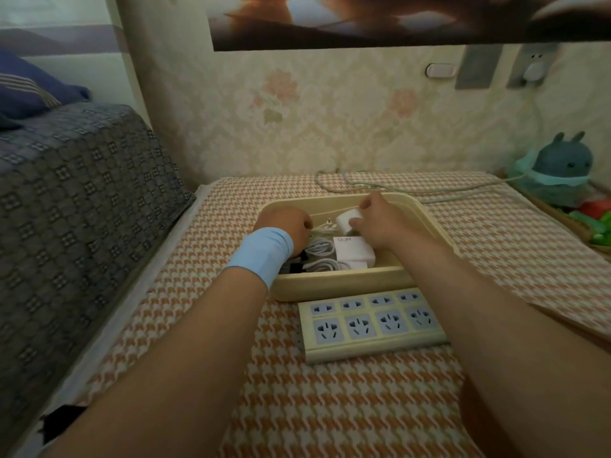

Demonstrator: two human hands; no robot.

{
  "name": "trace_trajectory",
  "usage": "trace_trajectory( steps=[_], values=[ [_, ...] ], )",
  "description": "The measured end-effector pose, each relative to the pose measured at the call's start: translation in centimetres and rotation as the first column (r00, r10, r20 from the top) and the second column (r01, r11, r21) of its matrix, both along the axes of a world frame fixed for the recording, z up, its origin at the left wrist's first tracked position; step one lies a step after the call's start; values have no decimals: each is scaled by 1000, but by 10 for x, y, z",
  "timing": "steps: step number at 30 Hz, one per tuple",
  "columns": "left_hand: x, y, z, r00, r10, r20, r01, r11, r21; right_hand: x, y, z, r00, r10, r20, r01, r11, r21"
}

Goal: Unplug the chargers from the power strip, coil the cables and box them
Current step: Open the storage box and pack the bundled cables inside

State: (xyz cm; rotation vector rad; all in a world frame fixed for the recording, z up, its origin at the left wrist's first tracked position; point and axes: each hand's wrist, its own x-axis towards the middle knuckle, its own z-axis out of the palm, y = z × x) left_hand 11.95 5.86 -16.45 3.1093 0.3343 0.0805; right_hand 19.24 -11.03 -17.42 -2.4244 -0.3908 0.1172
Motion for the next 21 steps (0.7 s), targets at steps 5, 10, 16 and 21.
trace_trajectory(
  steps=[5,10,16,21],
  values=[
    [-4,-5,-2,982,1,-189,22,992,121,3,-2,-5,996,82,31,-78,990,-115],
    [-15,-10,7,990,-1,-139,-7,999,-53,-8,-9,3,988,153,-23,-154,963,-222],
    [-65,-11,37,989,-29,145,42,995,-88,-58,-7,38,964,253,80,-235,954,-189],
    [-136,-3,57,992,-24,124,48,980,-195,-131,7,73,918,377,123,-372,926,-59]
  ],
)
